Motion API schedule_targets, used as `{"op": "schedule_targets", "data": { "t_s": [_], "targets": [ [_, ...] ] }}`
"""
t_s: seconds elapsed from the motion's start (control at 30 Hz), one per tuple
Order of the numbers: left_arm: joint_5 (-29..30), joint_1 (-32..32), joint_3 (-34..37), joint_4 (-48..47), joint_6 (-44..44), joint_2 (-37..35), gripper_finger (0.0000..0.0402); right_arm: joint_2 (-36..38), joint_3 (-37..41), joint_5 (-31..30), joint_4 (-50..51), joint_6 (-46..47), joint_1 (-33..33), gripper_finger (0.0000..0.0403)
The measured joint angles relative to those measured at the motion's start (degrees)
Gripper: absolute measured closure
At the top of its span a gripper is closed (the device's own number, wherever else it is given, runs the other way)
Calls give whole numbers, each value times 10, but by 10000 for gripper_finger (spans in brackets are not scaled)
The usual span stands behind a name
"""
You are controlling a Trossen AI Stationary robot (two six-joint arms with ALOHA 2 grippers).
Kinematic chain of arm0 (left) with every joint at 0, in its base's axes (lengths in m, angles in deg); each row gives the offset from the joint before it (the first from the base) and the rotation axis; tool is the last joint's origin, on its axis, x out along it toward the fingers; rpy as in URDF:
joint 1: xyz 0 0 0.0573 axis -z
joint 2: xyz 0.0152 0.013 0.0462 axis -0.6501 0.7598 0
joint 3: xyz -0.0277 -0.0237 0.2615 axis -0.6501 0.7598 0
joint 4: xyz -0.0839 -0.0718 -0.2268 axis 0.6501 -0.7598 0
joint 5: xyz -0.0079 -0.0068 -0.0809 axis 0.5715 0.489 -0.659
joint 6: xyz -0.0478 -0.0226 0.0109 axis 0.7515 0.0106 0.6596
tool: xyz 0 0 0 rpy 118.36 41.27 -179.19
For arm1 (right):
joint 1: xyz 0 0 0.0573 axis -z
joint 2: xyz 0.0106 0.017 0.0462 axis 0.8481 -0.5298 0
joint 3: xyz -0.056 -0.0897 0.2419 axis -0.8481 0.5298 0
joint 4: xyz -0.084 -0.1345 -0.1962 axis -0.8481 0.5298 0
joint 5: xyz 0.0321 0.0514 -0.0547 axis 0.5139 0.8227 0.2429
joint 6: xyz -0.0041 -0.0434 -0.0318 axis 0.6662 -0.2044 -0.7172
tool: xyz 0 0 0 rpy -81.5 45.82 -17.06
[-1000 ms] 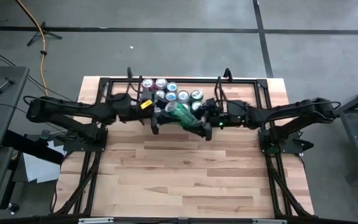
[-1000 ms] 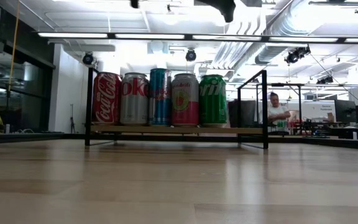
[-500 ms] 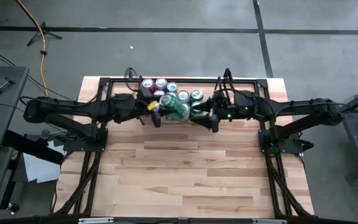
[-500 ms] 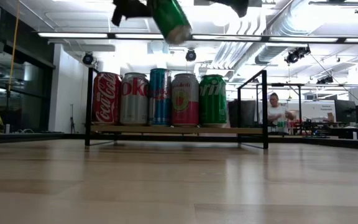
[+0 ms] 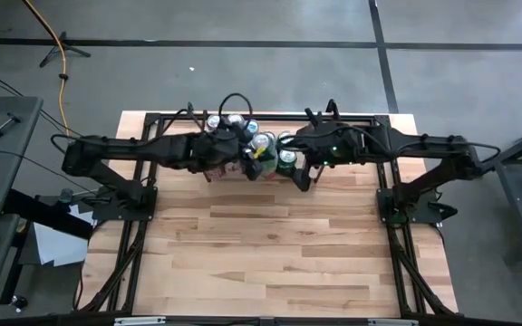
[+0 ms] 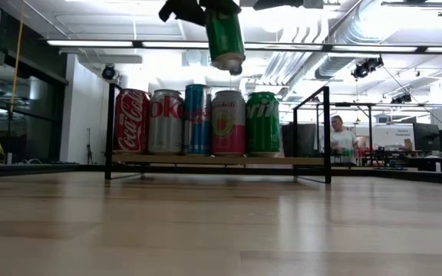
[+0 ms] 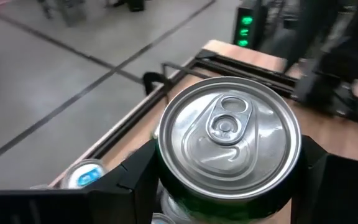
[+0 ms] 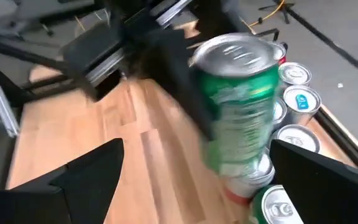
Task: Place canned beverage on shelf
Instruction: Put the green soda can on the shelf aligned with the other green soda cans
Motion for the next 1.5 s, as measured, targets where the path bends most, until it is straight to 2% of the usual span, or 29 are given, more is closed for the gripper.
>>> {"op": "schedule_targets", "data": {
  "t_s": [0.13, 0.3, 0.4, 0.47, 0.53, 0.63, 0.7, 0.83, 0.97, 1.03, 1.2, 1.33, 1.5],
  "targets": [
    [18, -18, -24, -23, 47, 14, 232, -13, -6, -56, 4, -12, -17, 13],
    [21, -49, -59, -40, 132, 11, 232, -35, -7, -224, -1, -4, -43, 13],
    [7, -67, -74, -42, 152, 12, 232, -53, -7, -314, -21, 5, -51, 13],
    [-11, -77, -85, -41, 158, 12, 232, -67, -7, -347, -40, 7, -53, 13],
    [-33, -83, -92, -39, 157, 11, 232, -79, -7, -352, -64, -6, -53, 13],
    [-60, -86, -93, -44, 109, 11, 232, -85, -7, -332, -80, -45, -53, 13],
    [-74, -84, -93, -59, 61, 10, 232, -83, -16, -296, -65, -70, -53, 13],
    [-104, -74, -93, -105, -41, 2, 232, -66, -61, -187, -14, -128, -53, 13],
    [-170, -62, -93, -140, -152, 1, 232, -63, -133, -56, 64, -164, -37, 13],
    [-198, -50, -93, -140, -192, 1, 232, -64, -159, -22, 89, -168, -25, 13],
    [-205, -13, -93, -106, -268, 2, 232, -66, -179, 19, 111, -176, -1, 14],
    [-158, 6, -93, -77, -296, 5, 232, -66, -161, 49, 103, -176, 4, 14],
    [-143, 10, -93, -76, -303, 8, 232, -84, -157, 29, 86, -179, -1, 14]
  ]
}}
